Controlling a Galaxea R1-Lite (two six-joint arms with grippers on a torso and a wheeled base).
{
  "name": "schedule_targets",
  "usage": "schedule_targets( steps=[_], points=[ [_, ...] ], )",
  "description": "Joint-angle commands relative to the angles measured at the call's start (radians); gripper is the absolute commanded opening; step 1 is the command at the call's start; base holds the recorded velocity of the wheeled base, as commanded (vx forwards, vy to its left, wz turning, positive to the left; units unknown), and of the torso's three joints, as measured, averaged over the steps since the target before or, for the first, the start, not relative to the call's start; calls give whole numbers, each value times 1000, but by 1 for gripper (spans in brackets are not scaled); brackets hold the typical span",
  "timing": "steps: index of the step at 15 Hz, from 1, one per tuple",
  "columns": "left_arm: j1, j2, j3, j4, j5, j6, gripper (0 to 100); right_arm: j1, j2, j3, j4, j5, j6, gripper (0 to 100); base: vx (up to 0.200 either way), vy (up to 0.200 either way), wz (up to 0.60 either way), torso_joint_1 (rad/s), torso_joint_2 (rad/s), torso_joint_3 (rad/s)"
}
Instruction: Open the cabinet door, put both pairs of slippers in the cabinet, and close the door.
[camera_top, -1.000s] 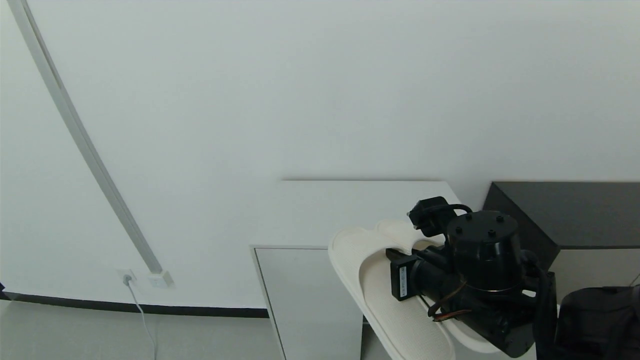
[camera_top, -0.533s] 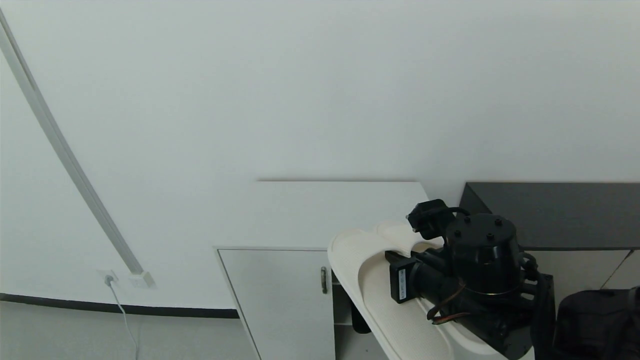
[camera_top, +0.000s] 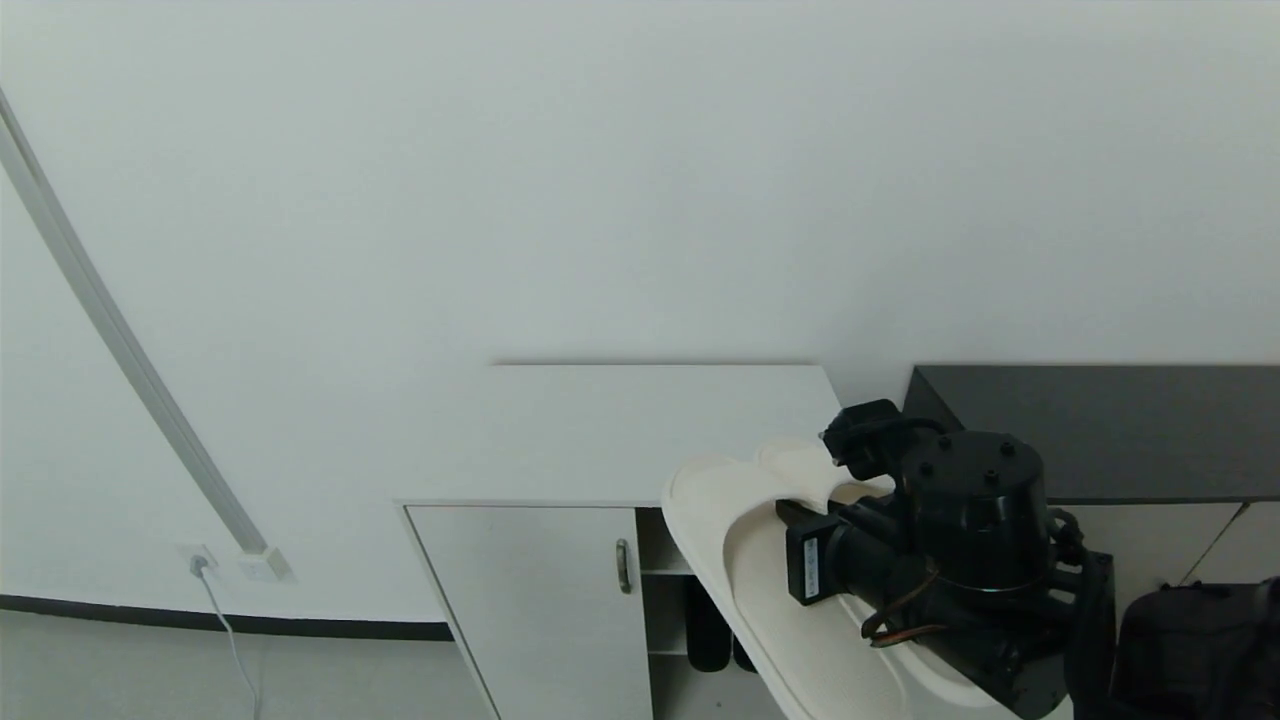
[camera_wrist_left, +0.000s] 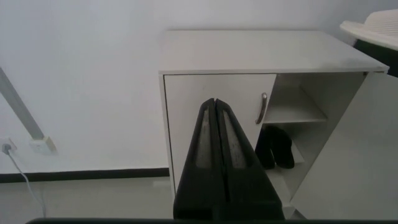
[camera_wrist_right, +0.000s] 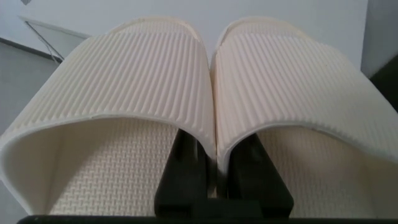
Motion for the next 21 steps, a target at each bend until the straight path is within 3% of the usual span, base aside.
schedule_targets(
  steps=[1, 10, 21],
  points=[
    [1, 1, 0, 0, -2, -1, 0, -7, 9, 11, 0, -1, -6, 0, 0, 0, 0, 0, 0, 0],
    [1, 1, 0, 0, -2, -1, 0, -2, 15, 26, -2, -1, -10, 0, 0, 0, 0, 0, 0, 0],
    [1, 1, 0, 0, -2, -1, 0, 3, 35, 48, -59, -1, -25, 0, 0, 0, 0, -149, 349, 184]
  ],
)
